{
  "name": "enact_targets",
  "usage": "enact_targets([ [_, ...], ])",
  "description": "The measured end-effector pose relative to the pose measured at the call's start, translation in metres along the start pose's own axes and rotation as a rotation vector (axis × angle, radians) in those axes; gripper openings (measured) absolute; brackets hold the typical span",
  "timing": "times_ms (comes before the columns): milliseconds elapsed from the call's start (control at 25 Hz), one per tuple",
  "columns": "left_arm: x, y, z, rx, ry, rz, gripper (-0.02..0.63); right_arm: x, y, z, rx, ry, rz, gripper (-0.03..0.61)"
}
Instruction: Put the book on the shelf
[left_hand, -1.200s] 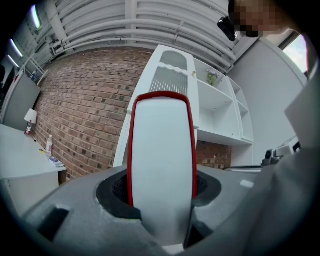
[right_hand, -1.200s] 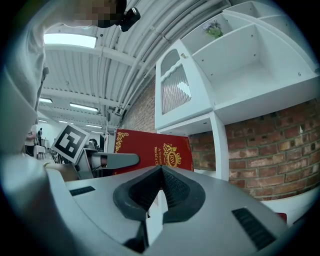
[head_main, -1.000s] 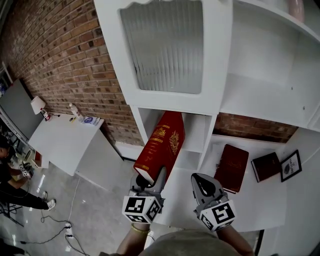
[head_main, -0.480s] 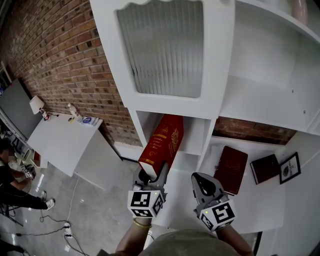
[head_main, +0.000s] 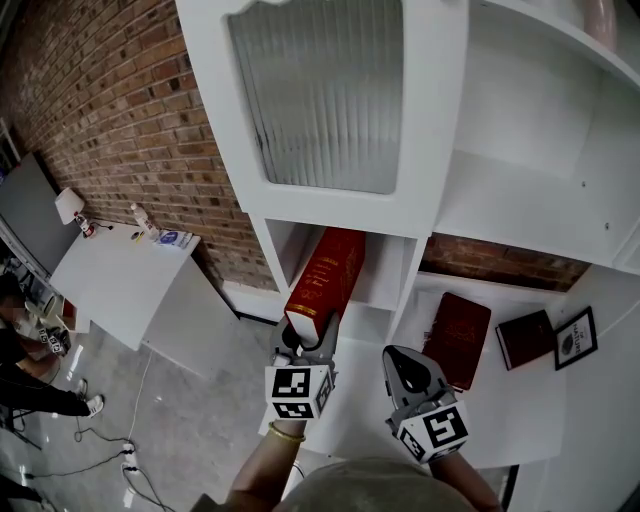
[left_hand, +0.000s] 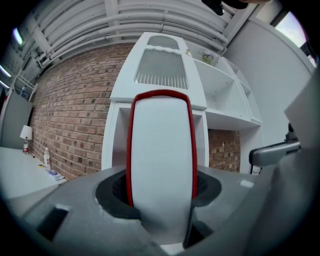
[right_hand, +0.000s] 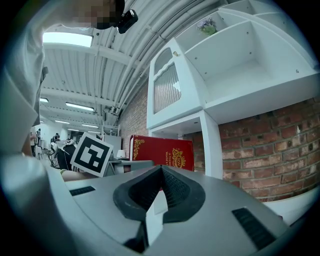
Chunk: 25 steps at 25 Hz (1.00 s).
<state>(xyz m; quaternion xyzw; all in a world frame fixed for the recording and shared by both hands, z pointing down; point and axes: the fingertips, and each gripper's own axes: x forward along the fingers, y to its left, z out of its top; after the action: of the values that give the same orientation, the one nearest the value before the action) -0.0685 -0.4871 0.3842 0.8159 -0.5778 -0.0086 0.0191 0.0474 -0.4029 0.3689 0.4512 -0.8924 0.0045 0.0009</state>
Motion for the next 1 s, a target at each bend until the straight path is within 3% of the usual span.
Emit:
enact_targets([
  [1000, 0.07, 0.0, -0.01, 0.022, 0.053, -0.005, 0.235, -0.001, -0.012, -0.007, 0.014, 0.029, -0.019, 0.006],
])
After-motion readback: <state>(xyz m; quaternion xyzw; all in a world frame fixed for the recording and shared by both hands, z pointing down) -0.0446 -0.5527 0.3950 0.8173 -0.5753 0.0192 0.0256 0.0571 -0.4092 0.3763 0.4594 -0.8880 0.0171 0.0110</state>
